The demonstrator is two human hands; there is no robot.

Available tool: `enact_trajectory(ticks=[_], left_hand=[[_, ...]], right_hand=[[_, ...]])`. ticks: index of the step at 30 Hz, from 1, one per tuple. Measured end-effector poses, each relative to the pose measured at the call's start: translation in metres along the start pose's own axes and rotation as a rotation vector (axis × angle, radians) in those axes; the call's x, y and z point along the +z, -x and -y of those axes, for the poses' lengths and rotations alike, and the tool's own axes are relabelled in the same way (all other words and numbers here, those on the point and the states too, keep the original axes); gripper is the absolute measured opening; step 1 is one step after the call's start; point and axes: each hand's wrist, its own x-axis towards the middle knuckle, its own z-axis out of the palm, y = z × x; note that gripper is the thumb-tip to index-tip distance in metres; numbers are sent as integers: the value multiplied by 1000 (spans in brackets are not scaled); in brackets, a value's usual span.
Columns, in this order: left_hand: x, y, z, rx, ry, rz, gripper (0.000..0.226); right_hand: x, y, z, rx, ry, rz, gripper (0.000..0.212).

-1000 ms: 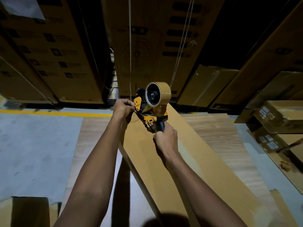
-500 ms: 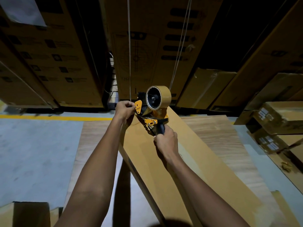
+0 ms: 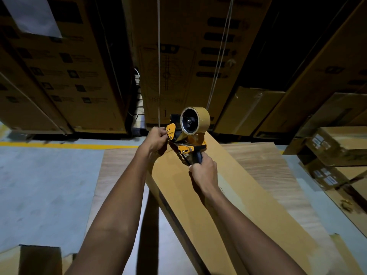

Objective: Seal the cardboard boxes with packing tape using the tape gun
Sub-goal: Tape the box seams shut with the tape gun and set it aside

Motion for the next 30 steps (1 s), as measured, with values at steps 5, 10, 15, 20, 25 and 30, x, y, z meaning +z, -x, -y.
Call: enact_trajectory(ticks=[5,10,15,20,25,30], left_hand=[[-3,0,0,43,-132,44,29],[-3,-4,6,49,-199,73,26],[-1,-2,4,-25,-342,124,31],[7,1,-5,-46,-457,89,50],[10,13,-6,69,-288,-227,41],[6,17,-9,105,-319,-164,23]], right_hand=[[-6,1,7,3,14,32,35],[-22,4,5,6,93,49,21],[-35,12,-8,58,85,63,21],[-33,13,-4,98,16,59,19],[-32,18,-6,71,52,51,18],[-32,21,-4,30,103,49,20]])
